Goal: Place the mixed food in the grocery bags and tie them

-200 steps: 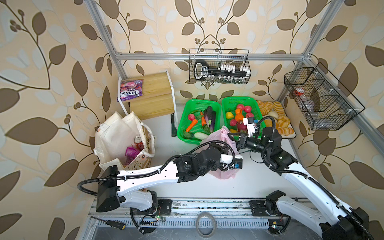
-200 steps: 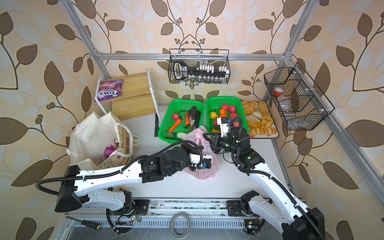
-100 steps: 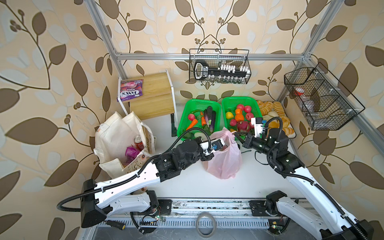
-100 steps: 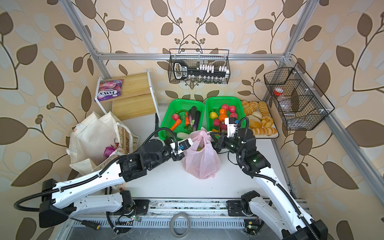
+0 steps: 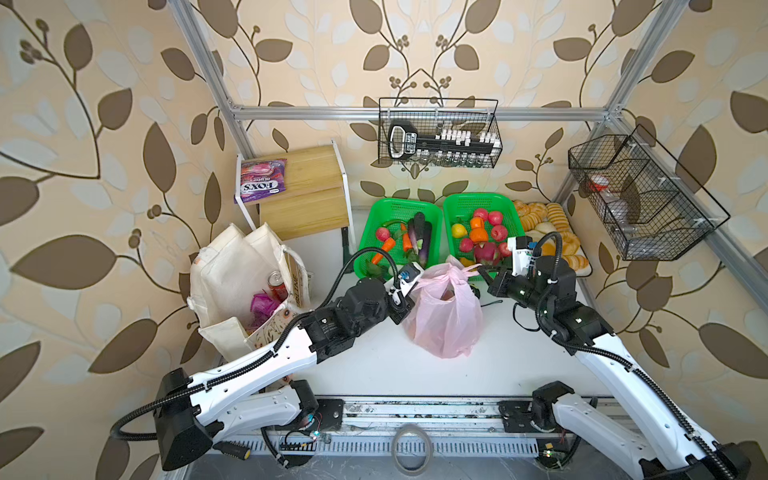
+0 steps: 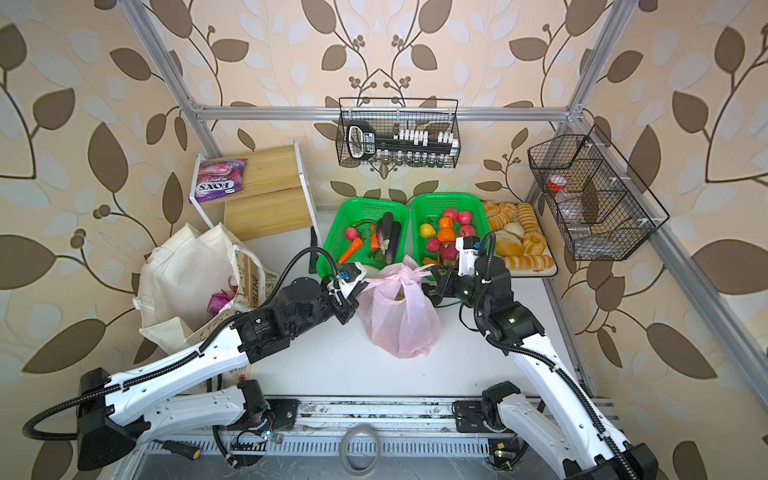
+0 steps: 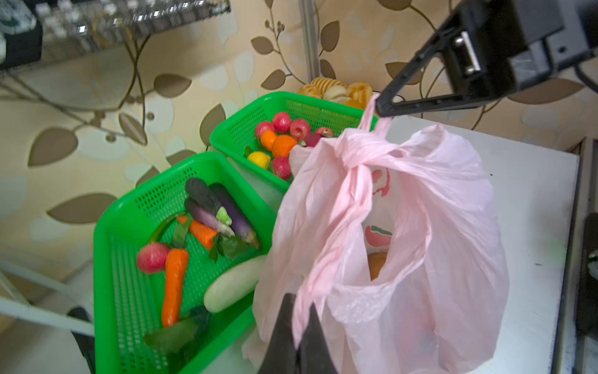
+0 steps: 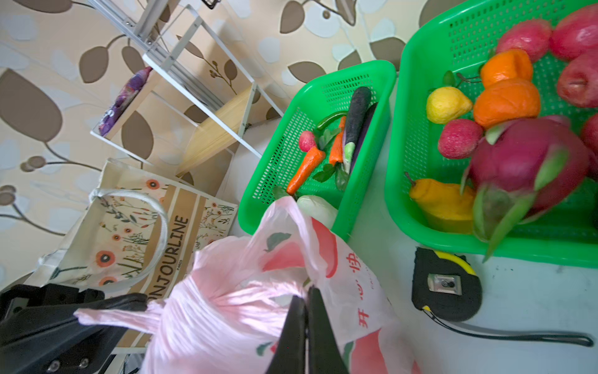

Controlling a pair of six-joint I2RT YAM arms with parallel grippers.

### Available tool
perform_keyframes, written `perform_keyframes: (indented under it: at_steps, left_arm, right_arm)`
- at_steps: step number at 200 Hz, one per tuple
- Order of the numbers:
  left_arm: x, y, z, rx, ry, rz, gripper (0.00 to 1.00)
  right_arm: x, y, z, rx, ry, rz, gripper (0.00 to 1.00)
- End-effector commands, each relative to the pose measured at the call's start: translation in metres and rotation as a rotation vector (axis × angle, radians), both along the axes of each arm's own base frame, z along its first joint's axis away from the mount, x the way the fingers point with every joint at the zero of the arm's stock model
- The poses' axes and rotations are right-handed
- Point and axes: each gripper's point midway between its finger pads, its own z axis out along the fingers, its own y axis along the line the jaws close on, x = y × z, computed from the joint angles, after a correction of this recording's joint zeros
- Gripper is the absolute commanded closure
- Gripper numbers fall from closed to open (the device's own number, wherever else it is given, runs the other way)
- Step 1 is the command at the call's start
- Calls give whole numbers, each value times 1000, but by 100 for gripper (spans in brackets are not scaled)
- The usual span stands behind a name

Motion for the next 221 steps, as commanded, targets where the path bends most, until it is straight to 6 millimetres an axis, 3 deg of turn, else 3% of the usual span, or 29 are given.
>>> perform_keyframes:
  at_steps: [1, 48, 77, 99, 120, 148, 177, 221]
  left_arm:
    - [7, 33, -11, -118, 144, 175, 100]
    - [11, 74, -23, -181, 276, 354, 100]
    - [16, 100, -48, -142, 366, 508, 100]
    - [13, 84, -55, -183, 427, 449, 100]
    - [9, 59, -42, -249, 439, 320, 100]
    - [10, 54, -34, -250, 428, 291, 100]
    - [10, 53, -34, -246, 430, 289, 100]
    - [9, 49, -31, -268, 436, 268, 100]
  right_arm:
    - [3, -23, -19, -50, 40, -112, 100]
    - [5, -41, 14, -111, -46, -196, 100]
    - [3, -47, -6, -135, 0, -208, 100]
    - [-5, -12, -20, -9, 50, -19, 100]
    - [-17, 23, -14, 158, 55, 162, 100]
    - [-28, 45, 1, 300, 63, 300, 71]
    - [-31, 52, 4, 312, 64, 355, 57]
    - [-18, 50, -3, 317, 68, 314, 56]
